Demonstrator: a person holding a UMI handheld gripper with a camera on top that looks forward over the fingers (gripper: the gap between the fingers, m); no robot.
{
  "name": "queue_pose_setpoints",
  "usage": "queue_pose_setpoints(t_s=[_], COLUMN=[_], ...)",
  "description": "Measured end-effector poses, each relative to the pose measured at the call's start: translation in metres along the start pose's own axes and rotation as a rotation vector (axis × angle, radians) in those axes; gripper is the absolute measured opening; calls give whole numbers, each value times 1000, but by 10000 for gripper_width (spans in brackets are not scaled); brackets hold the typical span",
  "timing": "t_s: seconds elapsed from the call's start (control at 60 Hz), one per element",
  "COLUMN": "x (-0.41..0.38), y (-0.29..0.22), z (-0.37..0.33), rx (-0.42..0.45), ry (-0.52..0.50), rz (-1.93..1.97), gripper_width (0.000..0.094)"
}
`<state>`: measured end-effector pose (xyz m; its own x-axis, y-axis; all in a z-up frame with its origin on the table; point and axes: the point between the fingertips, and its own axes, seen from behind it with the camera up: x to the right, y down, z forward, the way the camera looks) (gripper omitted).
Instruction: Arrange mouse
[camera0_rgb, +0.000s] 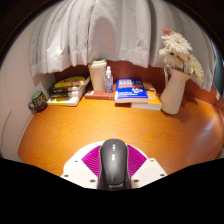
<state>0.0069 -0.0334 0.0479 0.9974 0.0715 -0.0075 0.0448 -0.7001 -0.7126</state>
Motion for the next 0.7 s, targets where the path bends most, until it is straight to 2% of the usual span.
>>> queue_pose_setpoints(t_s=[0.117, 0.183, 0.267, 0.483, 0.65, 0.7], x=[-3, -3, -1, 0, -3, -7], y=[49, 63, 61, 62, 21, 5], z=[19, 23, 24, 22, -13, -31], rx=[-90, -108, -89, -107, -37, -19], ry=[10, 13, 6, 1, -3, -15], rz=[8, 3, 22, 41, 46, 49], gripper_width=[325, 327, 336, 519, 735, 767])
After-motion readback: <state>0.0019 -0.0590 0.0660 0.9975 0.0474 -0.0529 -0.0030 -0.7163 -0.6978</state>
